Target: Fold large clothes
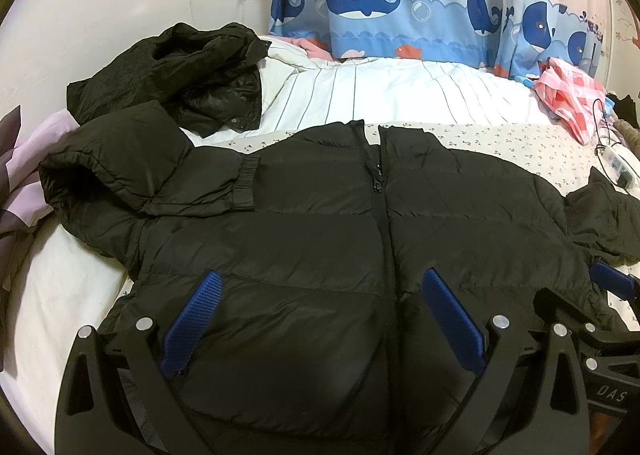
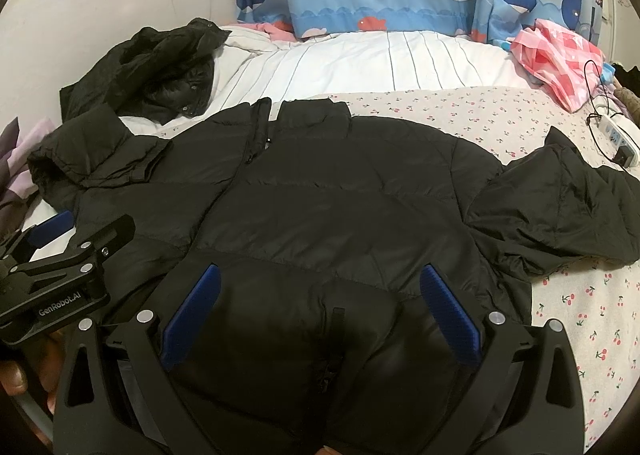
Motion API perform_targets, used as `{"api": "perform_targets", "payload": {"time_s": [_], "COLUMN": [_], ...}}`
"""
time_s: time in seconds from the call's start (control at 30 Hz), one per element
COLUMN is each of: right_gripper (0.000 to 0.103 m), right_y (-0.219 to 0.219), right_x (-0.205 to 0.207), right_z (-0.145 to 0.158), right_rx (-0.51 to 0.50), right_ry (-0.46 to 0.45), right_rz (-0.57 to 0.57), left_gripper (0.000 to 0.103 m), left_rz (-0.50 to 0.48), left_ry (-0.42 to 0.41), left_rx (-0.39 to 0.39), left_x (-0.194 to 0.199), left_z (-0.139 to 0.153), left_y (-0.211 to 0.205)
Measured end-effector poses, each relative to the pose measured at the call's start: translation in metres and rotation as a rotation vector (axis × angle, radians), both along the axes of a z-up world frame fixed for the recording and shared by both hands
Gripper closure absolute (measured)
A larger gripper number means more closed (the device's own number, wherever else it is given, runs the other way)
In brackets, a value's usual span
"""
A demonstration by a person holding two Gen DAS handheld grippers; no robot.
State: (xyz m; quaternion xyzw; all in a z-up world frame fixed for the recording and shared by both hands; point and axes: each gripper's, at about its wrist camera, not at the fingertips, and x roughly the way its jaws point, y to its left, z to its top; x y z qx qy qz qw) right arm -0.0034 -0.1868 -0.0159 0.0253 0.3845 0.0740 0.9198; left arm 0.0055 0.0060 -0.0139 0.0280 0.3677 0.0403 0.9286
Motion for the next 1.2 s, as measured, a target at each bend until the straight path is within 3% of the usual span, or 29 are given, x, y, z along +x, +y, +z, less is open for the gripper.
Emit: {"api": "perform_targets", "payload": {"time_s": [1.2], "right_gripper": [0.007], "right_y": [-0.006], "right_x": [-0.007], "right_z": [0.018], "right_rx": [-0.098], "right_ry": [-0.066], "right_rz": [-0.051], "left_gripper": [0.006], "left_rz": [0.005], "left_ry": [0.041], "left_rx": [0.001], "left_x": [0.007], "left_z": [-0.012], "left_y": [0.0]}}
